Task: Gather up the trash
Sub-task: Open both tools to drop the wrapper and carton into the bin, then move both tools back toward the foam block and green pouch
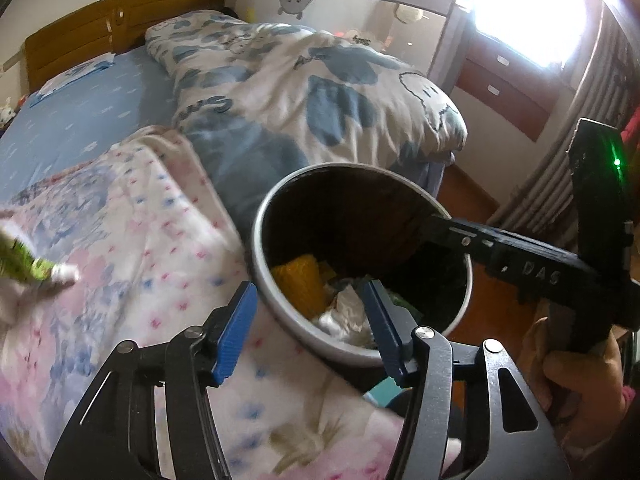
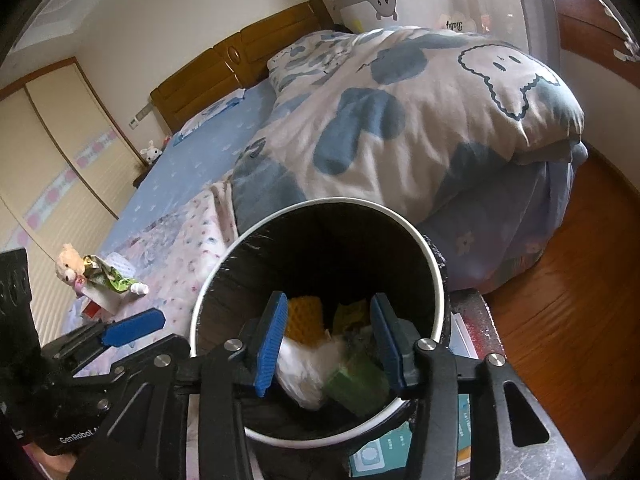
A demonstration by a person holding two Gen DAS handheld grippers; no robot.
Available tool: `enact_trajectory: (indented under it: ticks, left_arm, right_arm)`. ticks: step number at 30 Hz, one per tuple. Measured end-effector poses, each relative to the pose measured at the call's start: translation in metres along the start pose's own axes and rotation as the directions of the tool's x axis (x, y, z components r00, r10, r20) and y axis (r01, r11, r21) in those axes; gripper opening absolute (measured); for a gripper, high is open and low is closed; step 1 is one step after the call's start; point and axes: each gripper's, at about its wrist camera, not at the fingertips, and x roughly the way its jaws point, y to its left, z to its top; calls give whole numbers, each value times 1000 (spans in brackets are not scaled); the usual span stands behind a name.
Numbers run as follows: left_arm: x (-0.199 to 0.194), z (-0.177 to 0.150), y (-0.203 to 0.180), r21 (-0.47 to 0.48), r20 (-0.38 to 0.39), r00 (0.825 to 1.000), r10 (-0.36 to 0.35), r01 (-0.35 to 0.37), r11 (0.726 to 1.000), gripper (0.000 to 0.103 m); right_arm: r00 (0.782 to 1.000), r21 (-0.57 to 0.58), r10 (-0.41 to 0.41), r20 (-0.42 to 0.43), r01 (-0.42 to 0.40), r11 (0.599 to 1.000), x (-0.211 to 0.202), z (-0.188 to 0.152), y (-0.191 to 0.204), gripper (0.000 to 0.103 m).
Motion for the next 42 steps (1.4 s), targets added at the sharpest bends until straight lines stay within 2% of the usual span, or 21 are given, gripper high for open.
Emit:
enact_trajectory:
  ticks: [2, 4, 7, 16, 26, 35, 42]
  left_arm:
    - [-6, -10, 9, -23, 2, 1000, 4, -4, 1000, 56]
    - [-13, -20, 19, -49, 4, 1000, 14, -14, 999, 56]
    - [-24, -36, 34, -85, 6, 999, 33, -33, 996, 57]
    - [-59, -80, 90, -224, 12, 995, 95, -90, 970, 57]
    - [-91, -113, 145, -336, 17, 985, 174, -159, 928, 57]
    - [-102, -128, 184, -396, 1, 973, 233, -213, 893, 57]
    - [-100, -125, 211, -422, -14, 962, 273, -254, 871, 57]
  right_arm:
    - [1000, -4, 5, 9, -5, 1000, -3, -2, 5, 51]
    - [1000, -8, 21, 19, -21, 1000, -6, -6, 13, 65]
    - [998, -17, 49, 27, -48, 999, -8, -13, 28, 78]
    - [991, -91, 134, 9, -133, 987, -3, -39, 84, 81]
    - [980, -172, 192, -60, -200, 965, 17, -64, 138, 82]
    - [968, -236, 229, -101, -247, 940, 37, -74, 171, 82]
    - [957, -292, 259, -127, -286, 913, 58, -69, 194, 82]
